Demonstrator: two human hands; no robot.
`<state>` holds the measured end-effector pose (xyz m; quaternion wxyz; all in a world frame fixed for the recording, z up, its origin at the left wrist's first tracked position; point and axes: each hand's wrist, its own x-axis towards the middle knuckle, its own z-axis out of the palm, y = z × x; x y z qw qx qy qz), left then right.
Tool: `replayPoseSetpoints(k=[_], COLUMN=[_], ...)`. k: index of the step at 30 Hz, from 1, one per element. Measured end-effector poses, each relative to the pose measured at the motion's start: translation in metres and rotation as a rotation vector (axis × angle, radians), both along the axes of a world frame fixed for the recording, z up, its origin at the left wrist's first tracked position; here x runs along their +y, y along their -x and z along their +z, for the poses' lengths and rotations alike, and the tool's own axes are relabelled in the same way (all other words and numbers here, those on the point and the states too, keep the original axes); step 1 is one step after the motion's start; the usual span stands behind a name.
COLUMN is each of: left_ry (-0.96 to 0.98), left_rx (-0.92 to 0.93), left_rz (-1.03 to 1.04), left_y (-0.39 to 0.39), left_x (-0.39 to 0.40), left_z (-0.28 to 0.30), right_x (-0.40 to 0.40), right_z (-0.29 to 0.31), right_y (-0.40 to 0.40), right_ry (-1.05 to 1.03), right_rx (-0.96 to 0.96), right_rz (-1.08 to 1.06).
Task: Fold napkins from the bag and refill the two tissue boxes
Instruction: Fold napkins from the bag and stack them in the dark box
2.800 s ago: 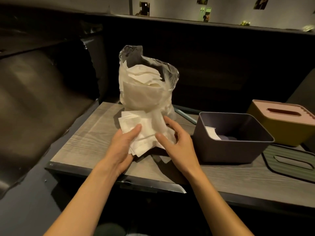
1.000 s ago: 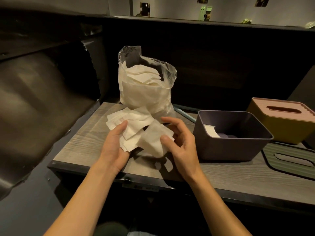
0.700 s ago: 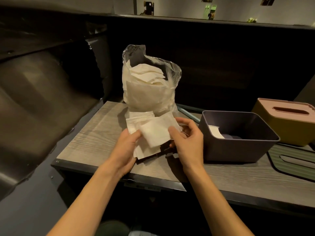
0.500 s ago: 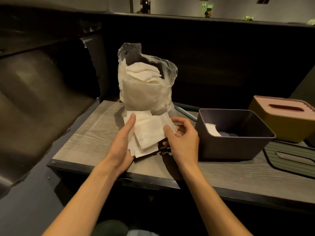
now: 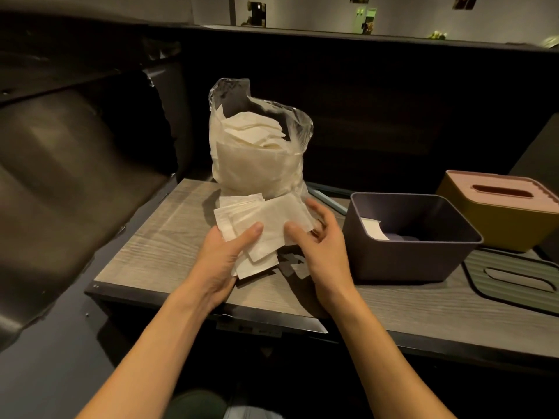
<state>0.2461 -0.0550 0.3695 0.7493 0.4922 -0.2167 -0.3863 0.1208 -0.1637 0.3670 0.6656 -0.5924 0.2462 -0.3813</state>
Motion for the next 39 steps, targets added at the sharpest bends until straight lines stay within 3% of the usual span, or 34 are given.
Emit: replayPoseSetpoints(k=[4,7,10,14,19,21,24,26,28,30,33,35,39], left_ry=[-0.012,-0.030,-0.046,-0.008,-0.032,-0.005,0.053,0.058,0.053,0.024,-0.127,-0.259,-0.365], left_rx=[0.003,0.004,0.034,0.063,-0.043,-0.023,0.080,0.083,0.022,-0.096,-0.386,-0.541,-0.672], left_rz=[0.029,0.049,0.027,-0.144,-0.094,-0.079,-0.065,-0.020,0.000,0.054,0.203,0.256,0.205], left_y=[0.001,0.001,0.001,0.006,0.003,0.001,0.002,0.002,0.003,0.002,0.002,0.004,0.006], left_x=[-0.002,-0.003,-0.003,-0.002,-0.006,-0.004,0.000,0.001,0.001,-0.001,-0.005,-0.005,-0.009], left_z=[0.004,0.003,0.003,0.008,0.002,0.003,0.005,0.004,0.004,0.000,-0.009,-0.013,-0.015], right_x=[0.000,0.000,0.007,0.015,0.013,0.010,0.005,0.003,0.000,-0.004,-0.005,-0.004,-0.003], right_z=[0.005,0.007,0.008,0.003,-0.005,-0.007,-0.008,-0.009,-0.007,-0.006,-0.011,-0.014,-0.010], right_y=[0.003,0.005,-0.001,-0.014,-0.016,-0.013,-0.009,-0.007,-0.004,0.001,0.003,0.002,0.003], right_ry=[-0.016,-0.043,0.037,0.301,0.530,0.430,0.281,0.246,0.128,0.147,0.356,0.374,0.345], right_rx=[-0.258,-0.342,-0.228,-0.028,0.122,0.192,0.308,0.273,0.110,0.020,0.152,0.224,0.346], right_rz=[-0.041,-0.003,0.046,-0.005,-0.105,-0.083,0.142,0.188,0.120,0.023,-0.096,-0.099,-0.008])
